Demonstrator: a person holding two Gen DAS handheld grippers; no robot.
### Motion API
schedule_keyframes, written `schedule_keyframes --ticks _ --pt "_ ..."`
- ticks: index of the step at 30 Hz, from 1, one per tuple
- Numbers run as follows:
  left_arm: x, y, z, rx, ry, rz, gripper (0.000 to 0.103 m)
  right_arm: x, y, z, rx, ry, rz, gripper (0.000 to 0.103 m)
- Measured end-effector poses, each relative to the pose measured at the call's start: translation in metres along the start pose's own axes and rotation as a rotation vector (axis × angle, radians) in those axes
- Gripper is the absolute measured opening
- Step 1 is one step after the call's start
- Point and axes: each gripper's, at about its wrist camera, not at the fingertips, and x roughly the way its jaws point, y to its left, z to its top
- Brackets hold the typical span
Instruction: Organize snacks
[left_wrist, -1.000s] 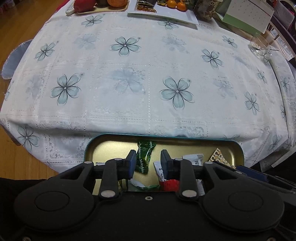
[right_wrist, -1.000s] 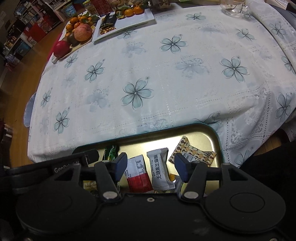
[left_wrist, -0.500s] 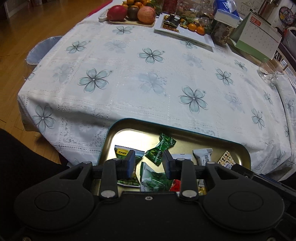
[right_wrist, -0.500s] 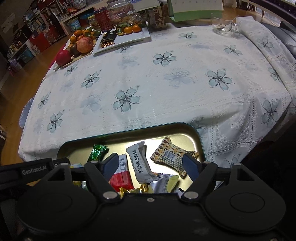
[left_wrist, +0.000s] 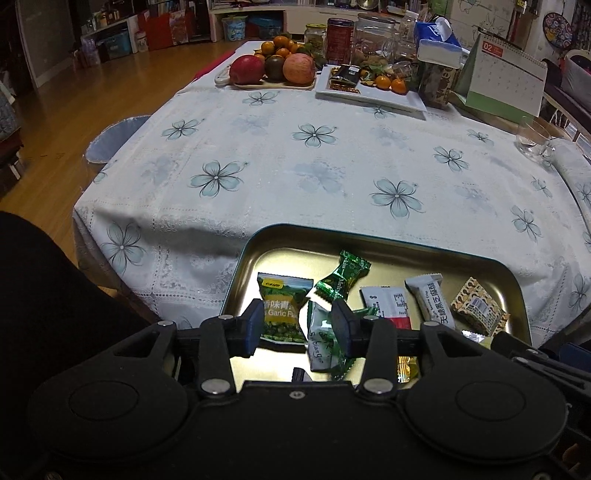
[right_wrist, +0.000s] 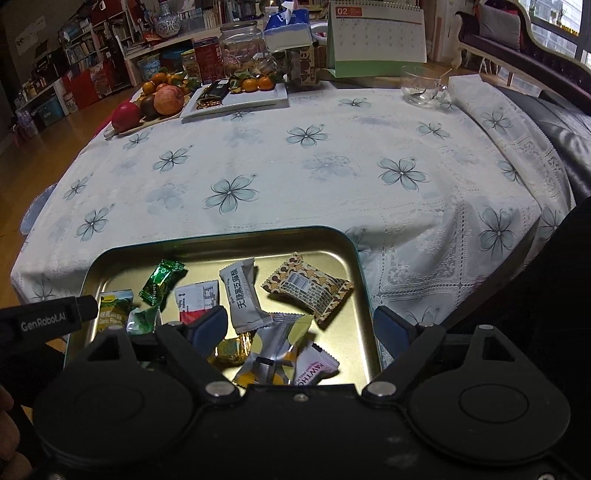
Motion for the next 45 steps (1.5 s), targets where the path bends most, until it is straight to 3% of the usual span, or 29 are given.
schedule_keyframes --ticks 14,24,28,35,36,39,41,45 --pt "0.001 0.010 -0.034 -0.002 -0.007 -0.001 0.050 -0.017 -0.002 -0.032 -0.030 -0.147 -0.026 0.098" --pt "-0.003 0.010 -0.037 -0.052 -0.070 0.012 0.056 -0.008 -0.007 -0.032 0.017 -0.093 -0.016 0.098" --pt "0.003 0.005 -0.036 -0.003 -0.024 0.011 0.056 -0.005 -0.008 -0.032 0.036 -0.079 -0.010 0.098" --pt "-0.003 -0.004 -0.039 0.054 -0.077 0.028 0.057 -0.005 -0.008 -0.032 0.039 -0.083 -0.005 0.098" --pt "-0.004 -0.004 -0.039 0.060 -0.083 0.015 0.060 -0.005 -0.008 -0.033 0.038 -0.083 -0.006 0.098" --pt "-0.007 -0.005 -0.040 0.049 -0.113 0.036 0.093 -0.005 -0.007 -0.033 0.038 -0.083 -0.003 0.098" --pt "-0.007 -0.004 -0.041 0.037 -0.127 0.050 0.094 -0.005 -0.007 -0.033 0.039 -0.082 -0.001 0.098" --pt "-0.001 -0.003 -0.039 0.038 -0.076 0.010 0.094 -0.003 -0.007 -0.033 0.040 -0.068 0.000 0.098"
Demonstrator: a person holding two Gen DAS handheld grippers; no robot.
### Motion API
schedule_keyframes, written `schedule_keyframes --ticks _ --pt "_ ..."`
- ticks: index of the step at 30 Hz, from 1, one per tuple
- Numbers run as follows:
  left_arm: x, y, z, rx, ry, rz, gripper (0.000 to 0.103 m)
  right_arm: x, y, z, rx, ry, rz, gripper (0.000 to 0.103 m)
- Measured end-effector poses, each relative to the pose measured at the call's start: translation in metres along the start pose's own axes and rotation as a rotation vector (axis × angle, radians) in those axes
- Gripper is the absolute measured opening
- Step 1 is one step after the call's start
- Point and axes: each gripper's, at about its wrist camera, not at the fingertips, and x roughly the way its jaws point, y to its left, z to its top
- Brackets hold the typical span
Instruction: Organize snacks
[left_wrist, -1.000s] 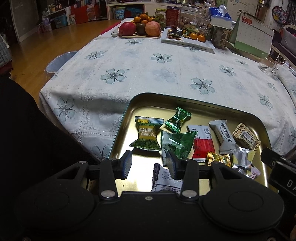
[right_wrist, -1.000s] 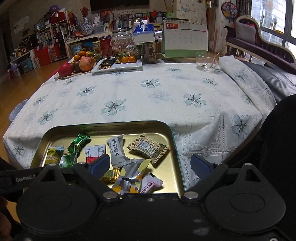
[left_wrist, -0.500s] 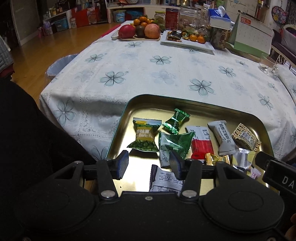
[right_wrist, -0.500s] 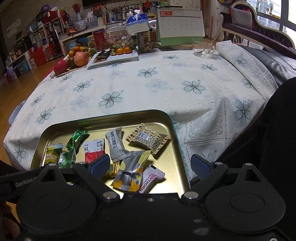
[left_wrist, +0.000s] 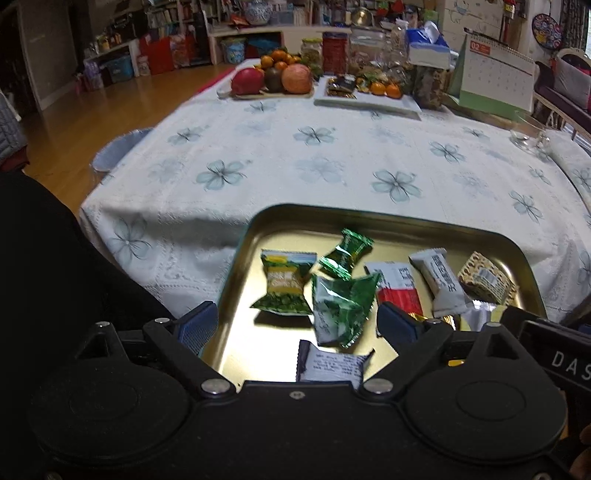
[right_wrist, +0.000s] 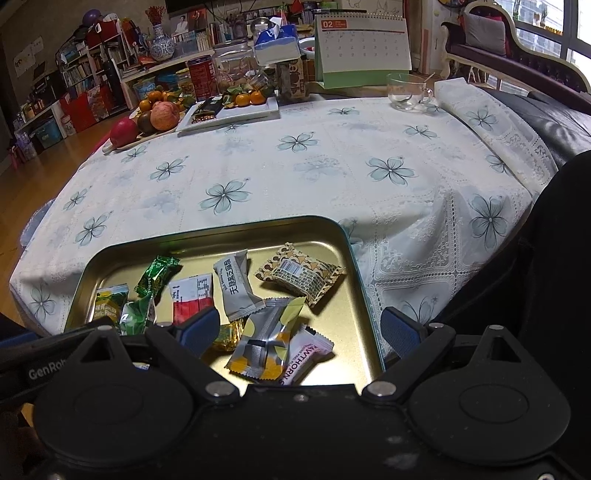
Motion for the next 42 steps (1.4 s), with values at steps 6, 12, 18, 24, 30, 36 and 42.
schedule_keyframes --ticks 6,12,18,24,30,36,42 --pt "-0.001 0.002 -0.002 -0.032 -0.014 -0.024 0.096 0.001 0.001 0.000 0.000 0.007 -0.003 0.098" --pt "0.000 0.000 -0.003 -0.034 -0.015 -0.021 0.096 0.003 0.000 0.000 0.007 0.018 -0.007 0.098" --pt "0.001 -0.003 -0.002 -0.024 0.002 0.032 0.096 0.004 -0.001 0.000 0.016 0.025 -0.007 0.098" --pt "-0.004 -0.004 -0.003 -0.015 -0.022 0.008 0.096 0.004 -0.001 0.000 0.018 0.026 -0.007 0.098" --pt "-0.004 -0.006 -0.003 -0.011 -0.018 0.011 0.096 0.005 -0.003 0.001 0.033 0.033 -0.005 0.099" --pt "-0.005 -0.011 -0.004 0.013 -0.025 0.034 0.096 0.005 -0.004 0.001 0.039 0.031 -0.004 0.098" --pt "-0.002 -0.012 -0.003 0.022 0.000 0.027 0.096 0.006 -0.004 0.001 0.040 0.032 -0.007 0.098"
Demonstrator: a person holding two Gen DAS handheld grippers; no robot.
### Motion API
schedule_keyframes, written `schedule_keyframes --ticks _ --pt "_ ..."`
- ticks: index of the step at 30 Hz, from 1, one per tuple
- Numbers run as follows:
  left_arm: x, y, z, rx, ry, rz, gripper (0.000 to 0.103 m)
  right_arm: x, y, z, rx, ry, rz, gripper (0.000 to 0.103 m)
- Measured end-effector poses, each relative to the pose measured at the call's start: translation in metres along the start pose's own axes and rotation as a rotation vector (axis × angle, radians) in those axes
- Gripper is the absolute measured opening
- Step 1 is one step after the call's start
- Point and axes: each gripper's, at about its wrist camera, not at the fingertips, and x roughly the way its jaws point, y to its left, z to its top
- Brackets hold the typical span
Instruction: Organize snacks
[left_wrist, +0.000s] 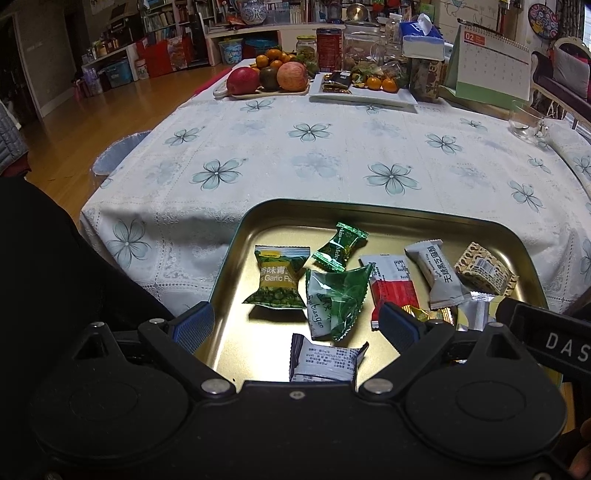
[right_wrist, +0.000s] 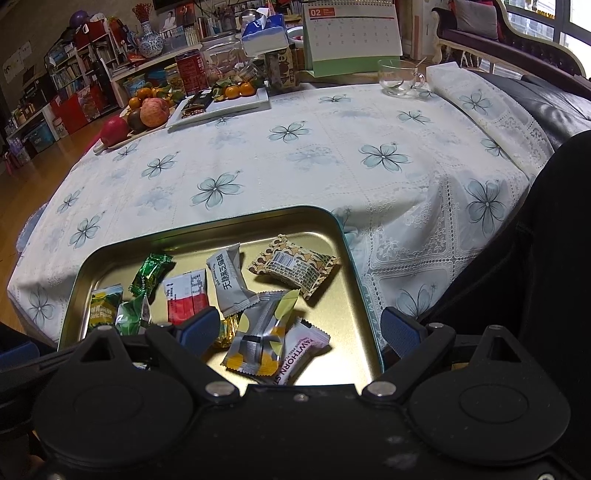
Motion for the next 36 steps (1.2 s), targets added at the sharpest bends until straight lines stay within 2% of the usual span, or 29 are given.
schedule_keyframes --ticks 4,36 --pt "0.0011 0.0031 0.0000 -0.020 0.011 -0.018 0.096 -0.0005 0.0001 -0.0003 -0.002 -0.003 0.002 0.098" --pt "0.0039 -0.0023 -0.0028 0.009 0.041 0.002 0.096 0.0019 -0.0024 0.0006 0.016 0.015 0.017 0.099"
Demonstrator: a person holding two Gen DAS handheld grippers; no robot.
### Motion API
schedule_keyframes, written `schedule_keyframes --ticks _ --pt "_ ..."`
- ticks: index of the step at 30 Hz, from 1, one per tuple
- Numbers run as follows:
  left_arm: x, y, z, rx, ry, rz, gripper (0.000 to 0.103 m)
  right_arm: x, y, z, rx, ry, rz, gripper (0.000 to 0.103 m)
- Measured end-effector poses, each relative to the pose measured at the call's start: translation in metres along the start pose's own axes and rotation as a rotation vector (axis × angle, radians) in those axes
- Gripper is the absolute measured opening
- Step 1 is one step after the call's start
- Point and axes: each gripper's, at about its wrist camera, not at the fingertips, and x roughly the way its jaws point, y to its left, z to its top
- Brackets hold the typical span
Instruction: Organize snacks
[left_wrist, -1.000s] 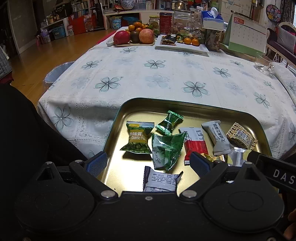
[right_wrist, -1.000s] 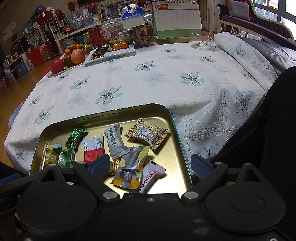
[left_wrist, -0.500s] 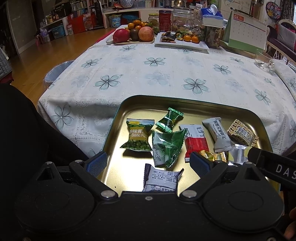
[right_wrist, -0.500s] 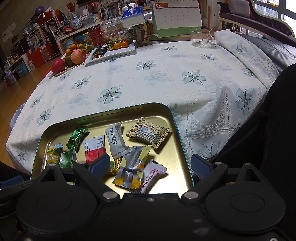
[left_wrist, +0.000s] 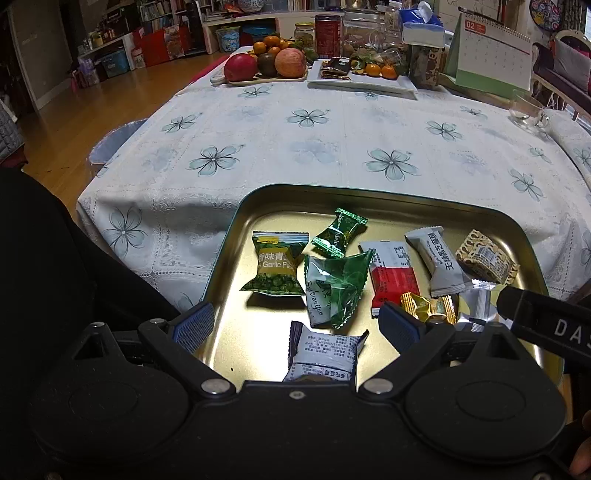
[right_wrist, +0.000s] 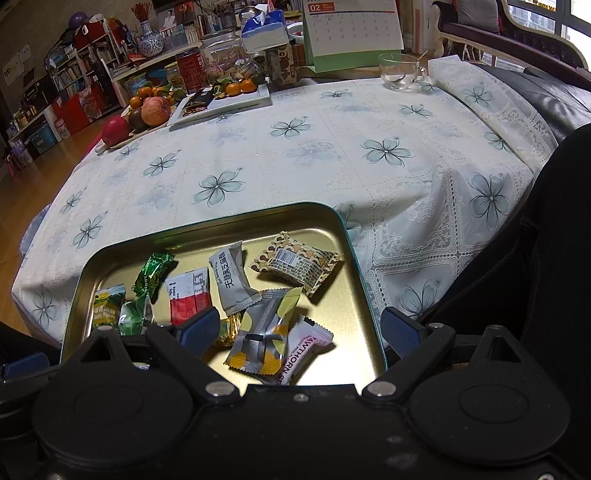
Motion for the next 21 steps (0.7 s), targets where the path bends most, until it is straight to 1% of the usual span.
schedule_keyframes --ticks 7,21 --pt "0.0011 0.0011 0.0002 -0.004 0.011 -0.003 0.096 0.0003 0.0001 -0.0009 -0.001 -0.002 0.002 0.098" --pt "0.0066 -0.0004 -0.0012 0.019 0.041 -0.019 0.094 -0.0006 0.0014 -0.0018 -0.004 -0.006 0.003 0.098"
